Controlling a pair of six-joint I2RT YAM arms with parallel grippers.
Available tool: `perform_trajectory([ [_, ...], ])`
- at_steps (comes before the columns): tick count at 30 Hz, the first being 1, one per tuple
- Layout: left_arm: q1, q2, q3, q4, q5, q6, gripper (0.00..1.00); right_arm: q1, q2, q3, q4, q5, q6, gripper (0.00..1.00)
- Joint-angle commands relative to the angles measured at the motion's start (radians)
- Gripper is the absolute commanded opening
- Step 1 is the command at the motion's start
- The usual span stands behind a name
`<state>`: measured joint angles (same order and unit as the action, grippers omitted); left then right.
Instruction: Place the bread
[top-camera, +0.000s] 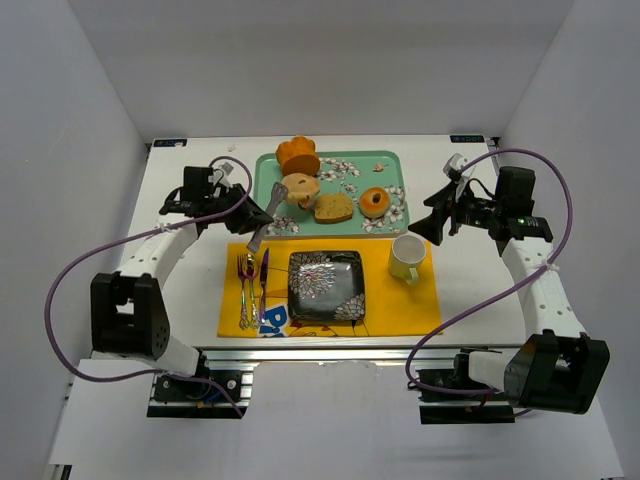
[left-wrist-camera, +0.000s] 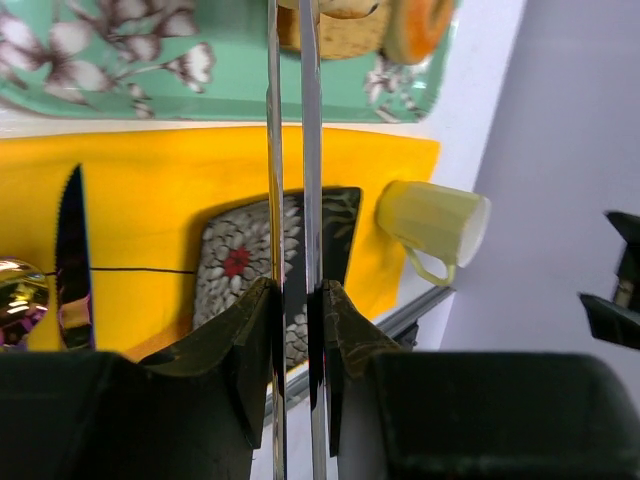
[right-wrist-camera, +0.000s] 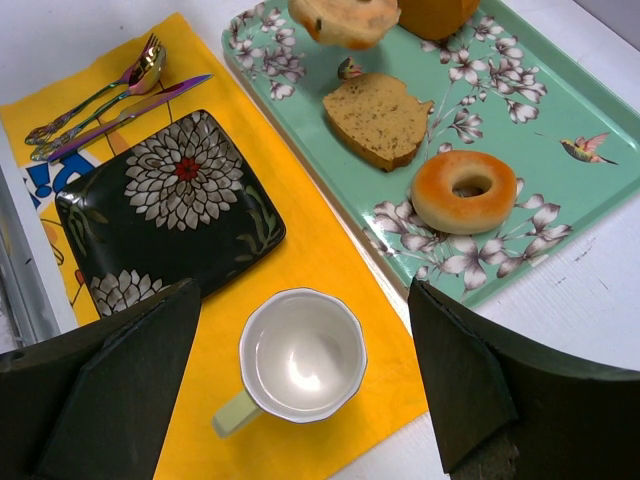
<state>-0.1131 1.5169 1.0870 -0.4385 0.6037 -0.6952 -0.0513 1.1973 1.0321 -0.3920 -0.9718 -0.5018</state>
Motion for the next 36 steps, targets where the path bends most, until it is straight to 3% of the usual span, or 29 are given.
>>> perform_trajectory([
  [1,0.004,-0.107,0.005,0.021,0.073,0.002,0.00,-0.004,-0.027,-0.003,0.005,-0.019,-0.007,0.89],
  [11,-0.048,-0.290,-0.099,-0.158,0.163,0.118,0.00,-0.002,-0.027,0.006,0.005,-0.021,-0.007,0.89],
  [19,-0.324,-0.350,-0.202,-0.203,0.030,0.092,0.00,-0.004,-0.025,0.011,0.001,-0.025,0.002,0.89],
  [26,-0.381,-0.382,-0.248,-0.288,-0.074,0.103,0.00,-0.004,-0.027,0.011,-0.010,-0.027,0.003,0.89],
  [27,-0.382,-0.385,-0.251,-0.293,-0.081,0.105,0.02,-0.004,-0.025,0.011,-0.010,-0.030,0.005,0.89],
  [29,-0.381,-0.389,-0.260,-0.302,-0.091,0.105,0.17,-0.004,-0.025,0.011,-0.008,-0.030,0.008,0.89],
  [31,-0.381,-0.393,-0.259,-0.307,-0.104,0.103,0.39,-0.004,-0.027,0.010,-0.010,-0.031,0.008,0.89],
  [36,-0.381,-0.411,-0.223,-0.328,-0.130,0.091,0.52,-0.004,-0.028,0.009,-0.013,-0.031,0.006,0.89],
])
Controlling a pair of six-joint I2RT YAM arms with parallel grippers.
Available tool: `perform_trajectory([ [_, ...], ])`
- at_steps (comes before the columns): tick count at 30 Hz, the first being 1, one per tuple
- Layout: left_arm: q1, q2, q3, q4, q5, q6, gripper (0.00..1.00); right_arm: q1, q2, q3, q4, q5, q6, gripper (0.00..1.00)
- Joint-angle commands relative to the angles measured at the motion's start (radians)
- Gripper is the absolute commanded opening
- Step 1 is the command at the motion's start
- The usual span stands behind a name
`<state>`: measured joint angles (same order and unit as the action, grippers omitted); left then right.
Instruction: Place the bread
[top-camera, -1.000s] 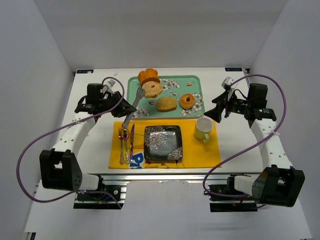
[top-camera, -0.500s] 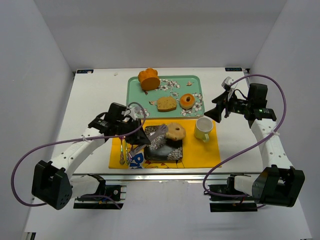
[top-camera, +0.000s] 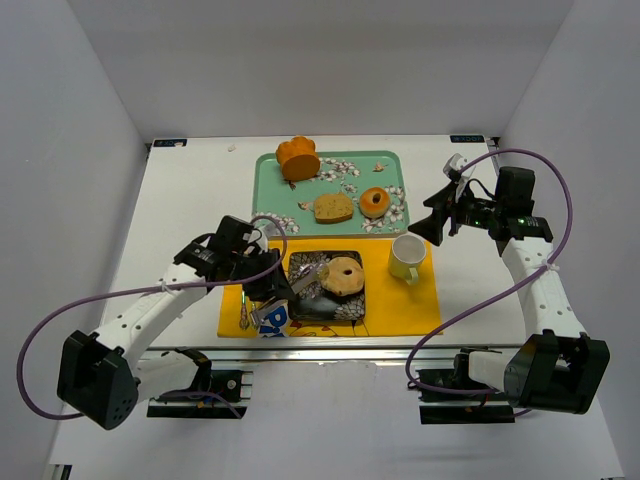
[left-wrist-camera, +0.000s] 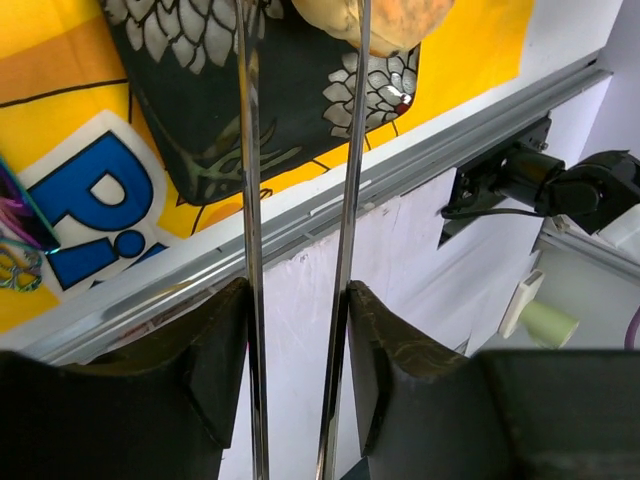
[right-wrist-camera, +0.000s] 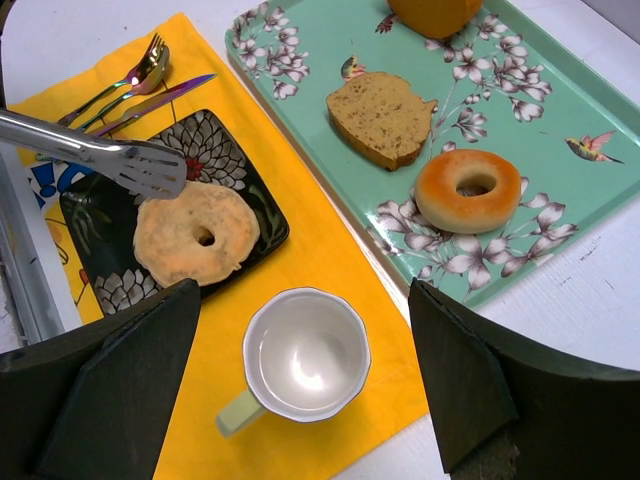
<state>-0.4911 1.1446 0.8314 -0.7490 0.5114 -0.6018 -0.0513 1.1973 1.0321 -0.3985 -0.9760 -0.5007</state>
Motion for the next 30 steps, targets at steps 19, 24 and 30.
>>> perform_trajectory([
  [19,0.121,0.039,0.196,0.103,-0.086,-0.039,0.51,-0.004,-0.024,0.006,-0.003,-0.038,-0.002,0.89],
  [24,0.187,0.196,0.239,0.229,-0.053,-0.050,0.48,-0.002,-0.031,-0.006,-0.003,-0.038,-0.009,0.89],
  [30,0.213,0.424,0.409,0.264,-0.039,-0.020,0.49,-0.004,-0.031,-0.012,-0.003,-0.036,-0.016,0.89],
])
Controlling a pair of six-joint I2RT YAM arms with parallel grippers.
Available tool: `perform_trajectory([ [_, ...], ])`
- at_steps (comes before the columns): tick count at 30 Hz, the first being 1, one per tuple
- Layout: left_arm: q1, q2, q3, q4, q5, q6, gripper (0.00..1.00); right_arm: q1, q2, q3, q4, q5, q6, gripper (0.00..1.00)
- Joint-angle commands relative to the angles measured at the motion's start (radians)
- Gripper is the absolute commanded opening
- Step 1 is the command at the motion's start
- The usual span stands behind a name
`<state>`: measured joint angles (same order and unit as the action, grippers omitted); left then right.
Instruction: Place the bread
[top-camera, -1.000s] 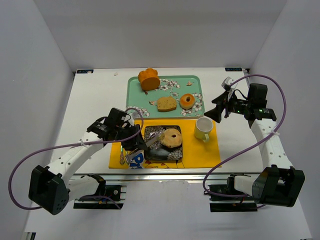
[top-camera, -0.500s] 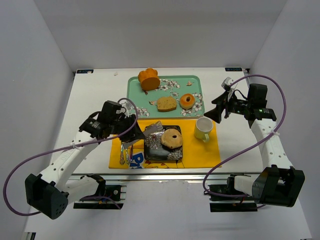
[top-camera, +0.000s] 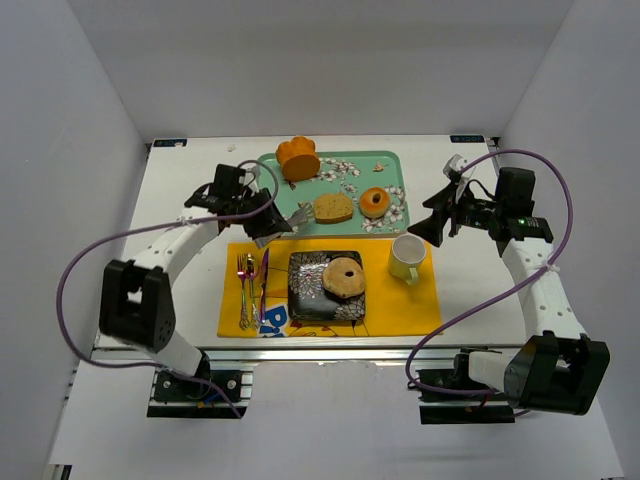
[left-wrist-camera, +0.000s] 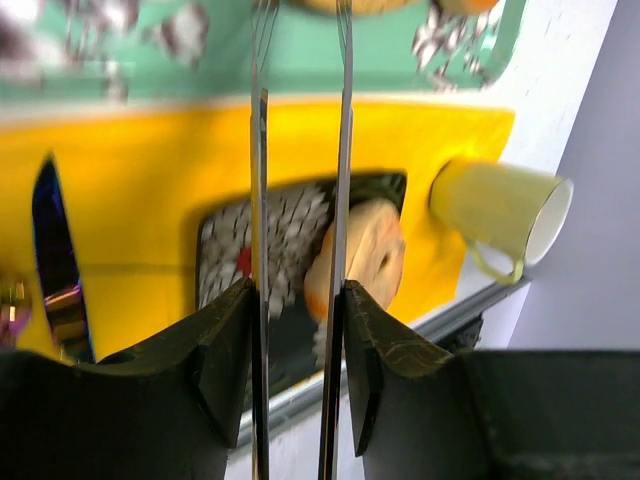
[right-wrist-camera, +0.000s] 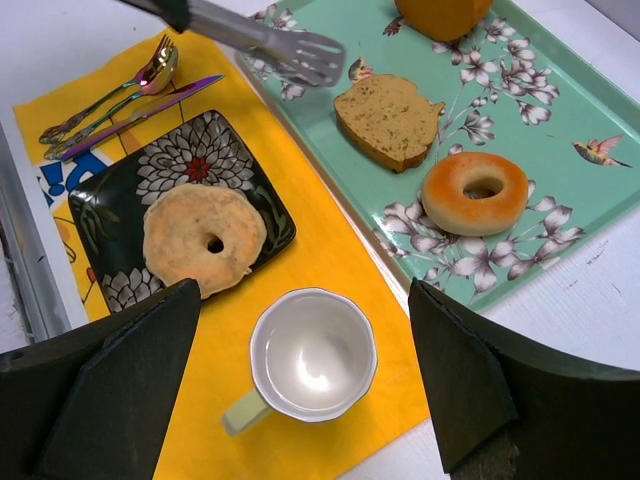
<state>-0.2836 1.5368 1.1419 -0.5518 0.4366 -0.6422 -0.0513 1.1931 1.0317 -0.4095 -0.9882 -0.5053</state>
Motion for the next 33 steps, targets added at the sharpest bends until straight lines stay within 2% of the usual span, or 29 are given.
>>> perform_trajectory([
  [1,0.009,0.055,0.119,0.058,0.037,0.026,0.49,-0.004,-0.027,-0.013,0.011,-0.024,-0.012,0.89],
  [9,0.015,0.215,0.219,0.038,0.070,0.061,0.51,-0.004,-0.032,-0.021,0.012,-0.014,-0.009,0.89],
  [14,0.017,0.236,0.228,-0.003,0.079,0.095,0.51,-0.004,-0.032,-0.019,0.017,-0.012,-0.009,0.89],
  [18,0.017,0.233,0.199,0.033,0.146,0.093,0.50,-0.004,-0.029,-0.021,0.021,-0.013,-0.004,0.89],
  [19,0.017,0.235,0.193,0.061,0.165,0.090,0.48,-0.004,-0.027,-0.021,0.023,-0.012,-0.002,0.89],
  [21,0.017,0.235,0.170,0.087,0.221,0.076,0.38,-0.004,-0.027,-0.021,0.026,-0.013,-0.001,0.89],
  [28,0.026,0.172,0.108,0.118,0.241,0.061,0.13,-0.004,-0.033,-0.021,0.021,-0.012,-0.002,0.89],
  [33,0.075,0.004,0.052,0.161,0.243,0.003,0.04,-0.004,-0.038,-0.019,0.015,-0.013,-0.004,0.89],
])
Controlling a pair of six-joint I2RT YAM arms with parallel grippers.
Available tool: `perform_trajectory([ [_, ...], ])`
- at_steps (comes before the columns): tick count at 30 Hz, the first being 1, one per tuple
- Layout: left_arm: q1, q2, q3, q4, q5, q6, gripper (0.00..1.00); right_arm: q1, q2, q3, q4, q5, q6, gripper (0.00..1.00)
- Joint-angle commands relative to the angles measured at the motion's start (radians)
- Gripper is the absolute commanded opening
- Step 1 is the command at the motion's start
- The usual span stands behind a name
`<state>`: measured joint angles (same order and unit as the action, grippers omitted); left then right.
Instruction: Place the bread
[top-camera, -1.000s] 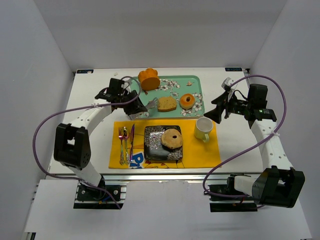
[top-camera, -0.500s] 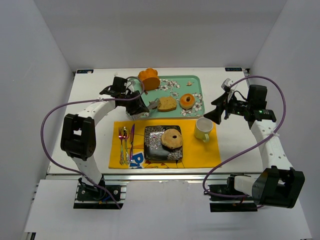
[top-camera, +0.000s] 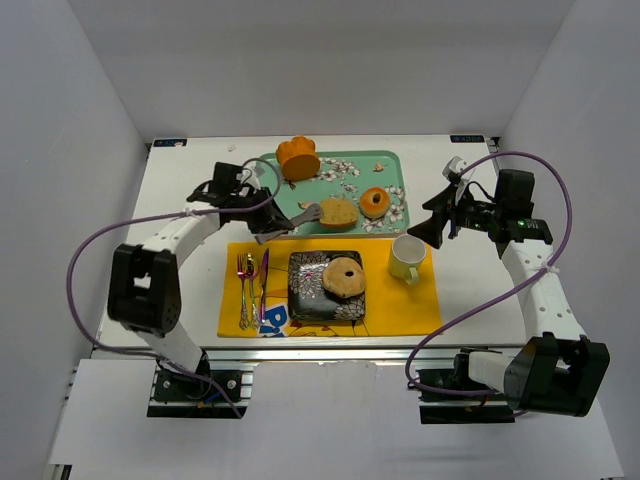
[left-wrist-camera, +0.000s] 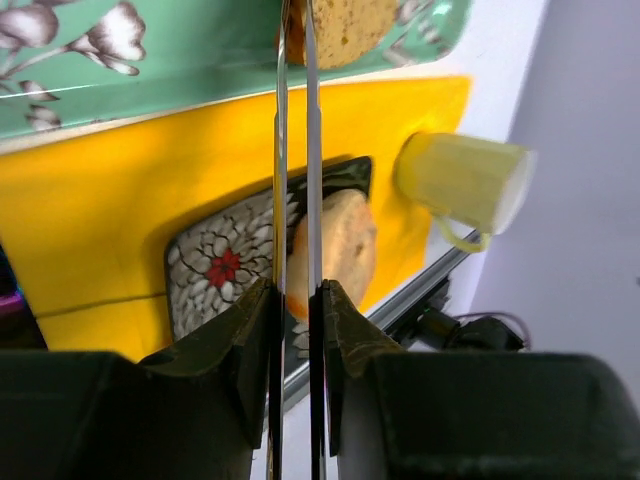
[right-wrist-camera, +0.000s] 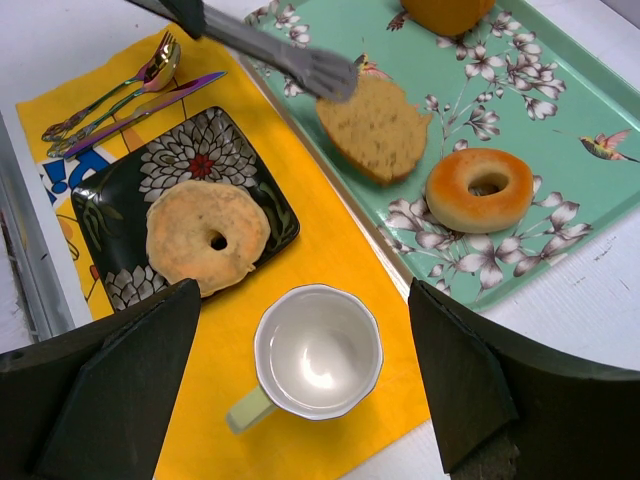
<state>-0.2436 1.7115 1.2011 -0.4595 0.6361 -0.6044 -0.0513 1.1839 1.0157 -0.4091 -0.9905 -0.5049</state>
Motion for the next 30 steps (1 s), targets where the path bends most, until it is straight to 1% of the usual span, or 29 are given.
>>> perform_trajectory([
  [1,0.043,-0.203,-0.032,0.077,0.046,-0.053,0.02,-0.004,-0.029,-0.003,0.010,-0.011,-0.004,0.89],
  [6,0.061,-0.413,-0.106,-0.001,0.063,-0.054,0.00,-0.004,-0.029,-0.003,0.007,-0.014,-0.006,0.89],
  [9,0.059,-0.495,-0.196,-0.091,0.097,-0.051,0.00,-0.004,-0.026,0.000,0.003,-0.016,-0.011,0.89],
  [12,0.060,-0.619,-0.303,-0.168,0.105,-0.038,0.01,-0.002,-0.023,0.001,-0.002,-0.019,-0.018,0.89],
  [13,0.059,-0.644,-0.304,-0.182,0.108,-0.040,0.01,-0.004,-0.023,0.001,-0.003,-0.019,-0.020,0.89],
  [16,0.061,-0.711,-0.368,-0.225,0.109,-0.043,0.02,-0.004,-0.020,0.001,-0.008,-0.022,-0.020,0.89],
  [20,0.060,-0.737,-0.429,-0.231,0.111,-0.047,0.03,-0.004,-0.018,0.001,-0.008,-0.027,-0.018,0.89],
  [23,0.061,-0.724,-0.445,-0.219,0.119,-0.046,0.11,-0.002,-0.021,0.001,-0.010,-0.023,-0.018,0.89],
  [24,0.060,-0.718,-0.445,-0.220,0.119,-0.038,0.21,-0.002,-0.021,0.001,-0.010,-0.022,-0.018,0.89],
  [27,0.059,-0.685,-0.430,-0.247,0.114,-0.018,0.39,-0.002,-0.023,-0.002,-0.011,-0.022,-0.020,0.89],
  [28,0.061,-0.681,-0.422,-0.257,0.111,-0.002,0.50,-0.002,-0.024,-0.003,-0.011,-0.020,-0.020,0.89],
  [30,0.061,-0.670,-0.410,-0.283,0.106,0.011,0.52,-0.002,-0.024,-0.003,-0.011,-0.020,-0.021,0.89],
])
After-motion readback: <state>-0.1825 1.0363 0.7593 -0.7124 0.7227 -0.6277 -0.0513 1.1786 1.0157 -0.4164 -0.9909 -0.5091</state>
